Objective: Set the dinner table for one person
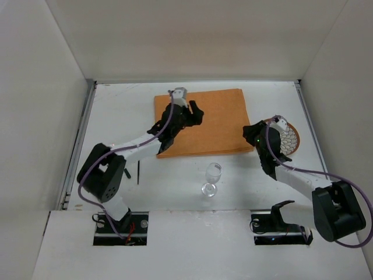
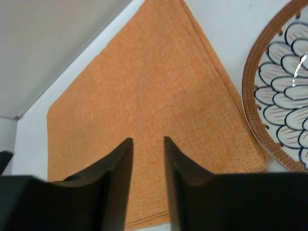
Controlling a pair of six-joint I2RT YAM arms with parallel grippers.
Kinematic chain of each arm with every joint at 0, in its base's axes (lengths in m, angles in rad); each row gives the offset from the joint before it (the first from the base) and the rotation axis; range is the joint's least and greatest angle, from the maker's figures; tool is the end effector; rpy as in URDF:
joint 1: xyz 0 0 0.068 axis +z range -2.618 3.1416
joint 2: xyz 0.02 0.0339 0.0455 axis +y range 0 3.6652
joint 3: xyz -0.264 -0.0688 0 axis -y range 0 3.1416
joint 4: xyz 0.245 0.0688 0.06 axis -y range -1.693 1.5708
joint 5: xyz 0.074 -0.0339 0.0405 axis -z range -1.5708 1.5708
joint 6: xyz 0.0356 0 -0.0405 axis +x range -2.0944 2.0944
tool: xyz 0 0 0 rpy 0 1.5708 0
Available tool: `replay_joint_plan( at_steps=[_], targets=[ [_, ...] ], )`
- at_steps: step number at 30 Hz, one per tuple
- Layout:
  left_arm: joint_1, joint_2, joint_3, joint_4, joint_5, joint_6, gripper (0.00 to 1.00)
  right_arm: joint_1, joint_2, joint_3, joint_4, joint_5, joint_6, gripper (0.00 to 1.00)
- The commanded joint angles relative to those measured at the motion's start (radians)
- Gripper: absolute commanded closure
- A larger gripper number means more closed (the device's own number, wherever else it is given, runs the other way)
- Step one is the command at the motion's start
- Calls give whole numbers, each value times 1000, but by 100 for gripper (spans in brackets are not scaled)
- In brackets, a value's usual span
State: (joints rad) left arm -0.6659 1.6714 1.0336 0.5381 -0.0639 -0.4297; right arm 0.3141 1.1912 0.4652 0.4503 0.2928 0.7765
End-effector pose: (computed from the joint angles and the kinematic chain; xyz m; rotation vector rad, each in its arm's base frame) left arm 0.3066 -0.2379 0.2676 0.1540 1.7226 -0.7676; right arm 0.2402 0.0672 0.2115 0.6253 1.7550 0.4929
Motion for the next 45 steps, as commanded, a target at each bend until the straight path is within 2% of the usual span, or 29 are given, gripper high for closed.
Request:
replay_joint_plan(
  at_steps=[1, 3, 4, 6, 7, 8, 11, 12, 15, 17, 20, 24, 27, 31, 35, 40, 45],
  targets=[
    [48, -97, -156, -67, -155, -115, 44, 9, 27, 46, 5, -12, -3, 73],
    [62, -162, -248, -124, -194, -168, 50, 16, 51, 59, 1, -18, -5, 81],
    [61, -201, -300, -131, -215, -191, 57, 21, 57, 67, -11, -21, -6, 85],
    [47, -275, -392, -148, -258, -242, 82, 29, 51, 70, -42, -3, -2, 93],
    [33, -309, -424, -168, -270, -263, 90, 30, 50, 70, -56, 12, 7, 97],
    [21, -341, -452, -199, -290, -277, 93, 32, 53, 70, -70, 14, 18, 100],
    [-11, -400, -504, -268, -336, -297, 90, 33, 32, 40, -142, 5, 99, 100],
    [-14, -410, -517, -288, -344, -305, 85, 39, 22, 21, -163, 14, 119, 94],
    [5, -429, -556, -300, -370, -334, 62, 65, 7, -34, -199, 80, 159, 72],
    [41, -418, -566, -302, -369, -354, 53, 81, -13, -72, -220, 143, 185, 58],
    [71, -394, -564, -288, -324, -368, 46, 101, -34, -82, -268, 183, 213, 52],
    [84, -343, -564, -244, -298, -391, 47, 104, -25, -60, -311, 186, 240, 52],
    [101, -320, -583, -186, -316, -412, 62, 98, 33, -11, -329, 171, 245, 54],
    [131, -294, -593, -138, -304, -431, 64, 104, 122, 47, -318, 154, 254, 55],
    [147, -259, -590, -124, -298, -434, 71, 104, 186, 72, -272, 120, 279, 64],
    [191, -213, -586, -102, -297, -440, 80, 101, 251, 101, -234, 42, 302, 80],
    [231, -182, -547, -96, -303, -448, 83, 104, 304, 121, -184, 9, 322, 86]
  ],
)
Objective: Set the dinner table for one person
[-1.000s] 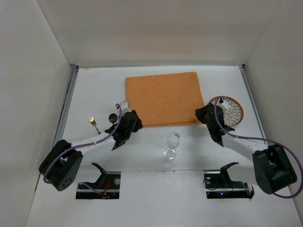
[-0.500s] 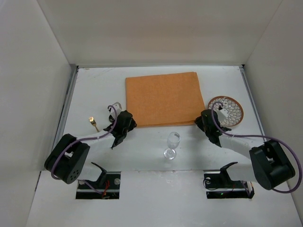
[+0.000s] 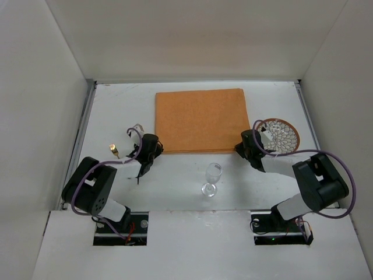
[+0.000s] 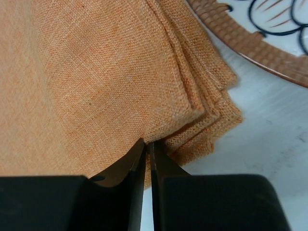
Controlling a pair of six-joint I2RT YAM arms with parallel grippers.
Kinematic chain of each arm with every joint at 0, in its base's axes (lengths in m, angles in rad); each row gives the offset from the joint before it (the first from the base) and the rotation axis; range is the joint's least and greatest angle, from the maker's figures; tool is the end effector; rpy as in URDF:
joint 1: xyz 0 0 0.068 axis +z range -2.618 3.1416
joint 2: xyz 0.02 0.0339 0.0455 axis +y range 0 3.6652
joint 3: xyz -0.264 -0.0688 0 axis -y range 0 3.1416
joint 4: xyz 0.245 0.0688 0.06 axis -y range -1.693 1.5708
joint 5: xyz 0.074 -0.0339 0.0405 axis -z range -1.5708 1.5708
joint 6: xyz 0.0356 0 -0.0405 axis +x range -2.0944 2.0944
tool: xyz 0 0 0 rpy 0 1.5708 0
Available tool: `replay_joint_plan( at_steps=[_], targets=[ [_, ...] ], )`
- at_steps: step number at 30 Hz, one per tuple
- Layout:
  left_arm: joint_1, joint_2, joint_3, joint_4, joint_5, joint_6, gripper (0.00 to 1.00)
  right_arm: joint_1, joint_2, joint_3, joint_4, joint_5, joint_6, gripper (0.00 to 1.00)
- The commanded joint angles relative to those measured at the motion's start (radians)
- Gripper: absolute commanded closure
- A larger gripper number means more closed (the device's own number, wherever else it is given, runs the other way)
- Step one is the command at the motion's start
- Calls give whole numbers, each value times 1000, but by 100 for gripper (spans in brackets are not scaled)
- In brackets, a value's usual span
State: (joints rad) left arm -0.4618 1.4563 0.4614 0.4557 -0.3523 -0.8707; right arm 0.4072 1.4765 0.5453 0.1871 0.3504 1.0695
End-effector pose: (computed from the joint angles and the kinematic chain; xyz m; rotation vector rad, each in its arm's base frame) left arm 0.2434 -0.1074 0.1478 -0.6318 2.0067 -0.4406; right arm 0.2514 0.0951 0.1428 0.9092 2.0997 0.3748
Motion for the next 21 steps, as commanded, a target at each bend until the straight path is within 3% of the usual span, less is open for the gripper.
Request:
replay_joint_plan(
  at_steps=[1, 8, 21],
  targets=[
    [38, 41, 32, -14, -13, -7, 84, 14, 30, 50, 92, -56, 32, 86],
    [90, 76, 69, -3, -20, -10, 85, 18, 83, 117, 114, -87, 18, 86],
    [73, 165, 157, 1, -27, -16, 84, -43, 116, 153, 143, -117, -26, 81]
  ],
)
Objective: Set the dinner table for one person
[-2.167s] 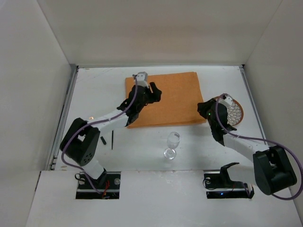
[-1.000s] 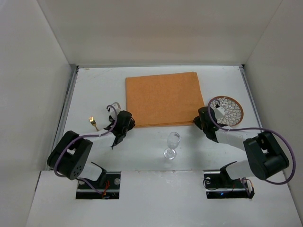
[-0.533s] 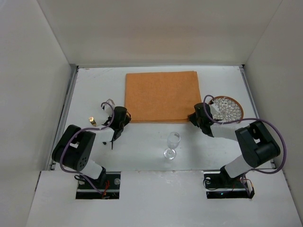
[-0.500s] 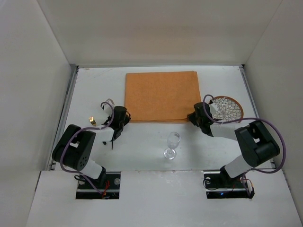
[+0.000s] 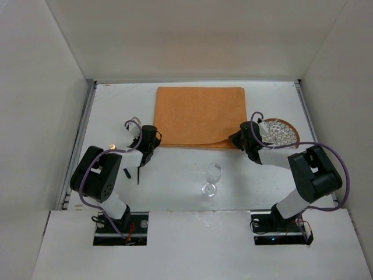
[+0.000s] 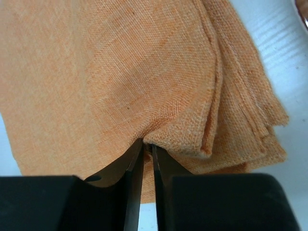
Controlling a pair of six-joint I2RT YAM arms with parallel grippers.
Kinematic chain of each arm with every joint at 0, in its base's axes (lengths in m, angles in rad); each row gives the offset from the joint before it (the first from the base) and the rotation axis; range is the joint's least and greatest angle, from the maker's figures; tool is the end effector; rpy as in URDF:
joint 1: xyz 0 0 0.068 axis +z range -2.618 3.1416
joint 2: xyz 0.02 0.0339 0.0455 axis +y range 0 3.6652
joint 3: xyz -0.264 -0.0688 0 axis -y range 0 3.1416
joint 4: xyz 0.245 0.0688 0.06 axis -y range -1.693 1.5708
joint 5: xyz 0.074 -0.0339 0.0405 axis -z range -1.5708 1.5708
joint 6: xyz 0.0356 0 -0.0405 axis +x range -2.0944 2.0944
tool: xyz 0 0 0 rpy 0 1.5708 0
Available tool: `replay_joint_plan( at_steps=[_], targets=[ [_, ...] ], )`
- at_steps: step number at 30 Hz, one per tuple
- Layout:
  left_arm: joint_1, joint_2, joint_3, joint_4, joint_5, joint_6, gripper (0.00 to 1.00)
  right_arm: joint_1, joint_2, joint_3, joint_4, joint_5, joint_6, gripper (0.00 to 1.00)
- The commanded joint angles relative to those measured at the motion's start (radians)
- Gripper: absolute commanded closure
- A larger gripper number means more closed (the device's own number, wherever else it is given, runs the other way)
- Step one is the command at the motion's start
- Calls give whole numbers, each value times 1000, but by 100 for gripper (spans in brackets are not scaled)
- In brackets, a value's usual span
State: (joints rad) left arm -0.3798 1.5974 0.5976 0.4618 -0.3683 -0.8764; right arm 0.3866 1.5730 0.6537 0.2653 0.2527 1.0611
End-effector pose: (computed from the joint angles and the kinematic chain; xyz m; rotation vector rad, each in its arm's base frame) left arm 0.2852 -0.1001 0.1488 -0.7244 1.9621 -0.3805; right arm 0.2839 0.1060 0.1531 0.8763 2.0734 0.5204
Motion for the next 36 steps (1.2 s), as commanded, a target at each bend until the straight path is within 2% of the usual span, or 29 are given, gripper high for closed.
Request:
replay_joint_plan(
  at_steps=[1, 3, 8, 14, 19, 22, 24, 25, 27, 28, 29, 31, 32, 33, 36],
  targets=[
    [-12, 30, 25, -3, -9, -12, 84, -31, 22, 43, 66, -23, -15, 80],
    [-12, 32, 30, -3, -11, -13, 84, -51, 31, 50, 68, -32, -18, 75],
    [-11, 1, 24, -3, -14, -9, 75, -84, -17, 40, 68, -46, -41, 46],
    [-20, -132, -68, 26, -26, -10, 59, -84, -175, -37, 40, -92, -96, 33],
    [-46, -255, -120, 52, 6, 28, 54, -88, -394, -54, -86, -75, -176, 27],
    [-89, -310, -154, 107, 80, 99, 53, -130, -532, -63, -181, -9, -210, 28],
    [-119, -335, -191, 181, 101, 117, 53, -169, -634, -97, -221, 42, -207, 36],
    [-135, -344, -212, 220, 104, 119, 52, -189, -668, -109, -231, 58, -202, 44],
    [-167, -346, -251, 317, 104, 120, 52, -255, -741, -130, -285, 95, -210, 80],
    [-179, -340, -265, 360, 108, 122, 52, -300, -775, -135, -328, 99, -202, 92],
    [-188, -332, -272, 389, 115, 122, 52, -338, -804, -140, -353, 96, -202, 97],
    [-196, -318, -274, 417, 141, 123, 53, -404, -835, -150, -385, 97, -208, 99],
    [-199, -312, -274, 425, 153, 120, 55, -436, -843, -160, -390, 94, -208, 96],
    [-207, -295, -266, 429, 172, 120, 58, -464, -849, -176, -388, 97, -205, 89],
    [-233, -248, -240, 426, 198, 125, 71, -528, -840, -242, -361, 92, -165, 57]
  ],
)
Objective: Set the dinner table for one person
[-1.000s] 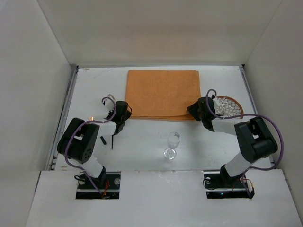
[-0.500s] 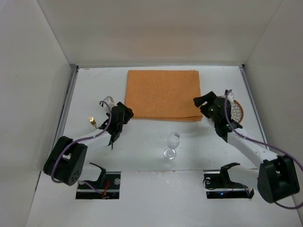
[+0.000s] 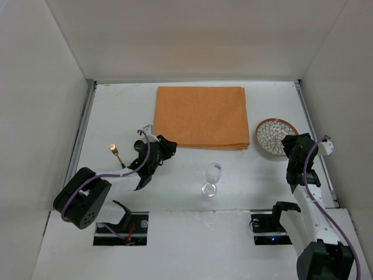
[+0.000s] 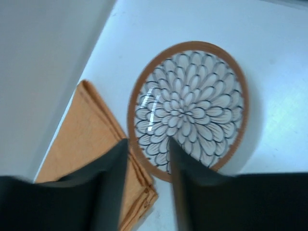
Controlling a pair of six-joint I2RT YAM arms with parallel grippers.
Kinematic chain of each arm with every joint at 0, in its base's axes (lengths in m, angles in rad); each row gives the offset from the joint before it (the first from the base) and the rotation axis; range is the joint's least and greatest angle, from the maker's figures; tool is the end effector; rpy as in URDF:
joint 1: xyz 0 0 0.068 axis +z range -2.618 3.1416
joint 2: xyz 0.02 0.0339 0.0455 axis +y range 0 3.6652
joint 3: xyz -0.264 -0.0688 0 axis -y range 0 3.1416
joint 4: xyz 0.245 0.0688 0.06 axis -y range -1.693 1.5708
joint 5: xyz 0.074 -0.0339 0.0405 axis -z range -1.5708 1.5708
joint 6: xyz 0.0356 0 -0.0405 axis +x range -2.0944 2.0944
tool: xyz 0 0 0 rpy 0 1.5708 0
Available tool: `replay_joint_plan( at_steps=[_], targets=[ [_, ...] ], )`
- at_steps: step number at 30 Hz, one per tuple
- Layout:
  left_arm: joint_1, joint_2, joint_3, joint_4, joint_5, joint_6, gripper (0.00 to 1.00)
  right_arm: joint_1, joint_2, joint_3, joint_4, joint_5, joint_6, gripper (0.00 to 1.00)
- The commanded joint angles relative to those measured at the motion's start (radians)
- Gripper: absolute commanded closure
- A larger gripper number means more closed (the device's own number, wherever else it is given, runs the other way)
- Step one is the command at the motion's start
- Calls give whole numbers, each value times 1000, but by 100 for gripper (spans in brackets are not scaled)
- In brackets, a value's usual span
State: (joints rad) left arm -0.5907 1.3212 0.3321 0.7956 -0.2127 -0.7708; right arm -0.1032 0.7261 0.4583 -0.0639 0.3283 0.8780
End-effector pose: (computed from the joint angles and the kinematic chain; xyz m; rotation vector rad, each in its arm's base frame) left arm 0.2088 -0.1309 0.1767 -0.3235 1.8012 -0.7931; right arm 0.1744 -0.0296 0.2467 1.0799 1.5511 0.2179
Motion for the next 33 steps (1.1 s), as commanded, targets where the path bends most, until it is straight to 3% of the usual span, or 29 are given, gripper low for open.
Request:
replay_joint_plan(
  at_steps=[1, 3, 5, 11, 16, 25, 29, 33],
  targets=[
    [-30, 38, 33, 87, 53, 15, 75, -55, 30, -61, -24, 20, 22, 47],
    [-45, 44, 44, 82, 65, 18, 80, -91, 71, -79, -11, 8, 27, 35],
    [-56, 46, 45, 85, 61, 24, 82, -103, 105, -98, 18, 6, 35, 30],
    [-53, 16, 30, 94, 59, 27, 80, -172, 211, -106, 105, -31, 38, 29],
    [-42, 12, 15, 108, 44, 19, 61, -246, 337, -84, 232, -185, 32, 40],
    [-34, 12, 5, 117, 35, 11, 55, -275, 525, -99, 432, -281, 116, 48],
    [-30, 30, 8, 117, 35, 10, 53, -289, 625, -81, 476, -337, 150, 61],
    [-19, 26, 2, 117, 23, 10, 51, -319, 665, -102, 530, -368, 183, 85]
  ],
)
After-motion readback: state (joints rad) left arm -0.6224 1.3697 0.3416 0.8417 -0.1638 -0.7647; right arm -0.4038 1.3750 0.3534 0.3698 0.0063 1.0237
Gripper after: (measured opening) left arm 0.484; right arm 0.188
